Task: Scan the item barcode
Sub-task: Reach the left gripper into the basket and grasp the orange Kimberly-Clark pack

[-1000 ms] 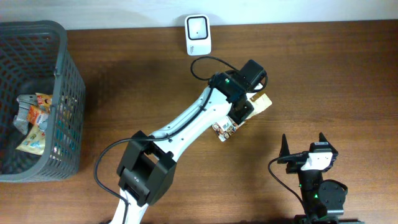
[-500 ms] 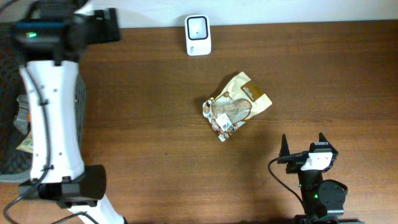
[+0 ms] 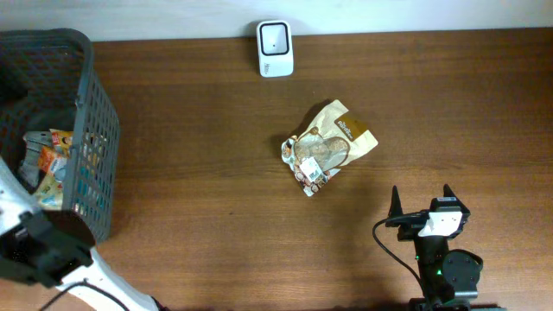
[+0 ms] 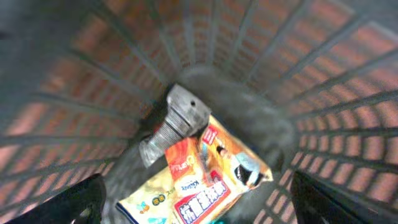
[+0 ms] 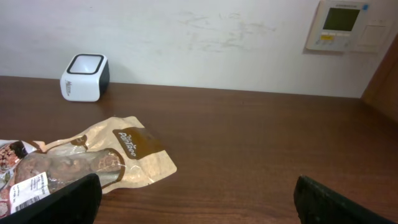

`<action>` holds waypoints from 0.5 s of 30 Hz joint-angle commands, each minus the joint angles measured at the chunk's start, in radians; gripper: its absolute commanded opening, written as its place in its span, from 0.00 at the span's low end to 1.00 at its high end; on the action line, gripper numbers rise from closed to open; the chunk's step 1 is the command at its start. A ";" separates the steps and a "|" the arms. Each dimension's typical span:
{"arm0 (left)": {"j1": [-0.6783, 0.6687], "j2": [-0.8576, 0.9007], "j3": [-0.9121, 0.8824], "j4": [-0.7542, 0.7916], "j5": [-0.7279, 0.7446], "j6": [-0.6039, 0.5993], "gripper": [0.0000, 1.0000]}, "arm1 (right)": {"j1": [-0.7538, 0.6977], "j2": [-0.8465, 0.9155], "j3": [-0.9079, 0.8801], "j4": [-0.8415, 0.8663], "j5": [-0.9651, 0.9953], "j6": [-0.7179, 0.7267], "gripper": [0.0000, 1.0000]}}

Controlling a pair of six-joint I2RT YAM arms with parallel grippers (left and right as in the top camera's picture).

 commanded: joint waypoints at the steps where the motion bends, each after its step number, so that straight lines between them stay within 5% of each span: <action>1: -0.002 0.105 0.000 -0.035 0.024 0.111 0.90 | 0.005 -0.007 -0.009 -0.003 0.005 -0.007 0.98; 7: -0.002 0.267 -0.002 -0.147 -0.013 0.154 0.85 | 0.005 -0.007 -0.009 -0.003 0.005 -0.007 0.98; 15: -0.003 0.372 -0.003 -0.167 -0.072 -0.060 0.79 | 0.005 -0.007 -0.009 -0.003 0.005 -0.006 0.98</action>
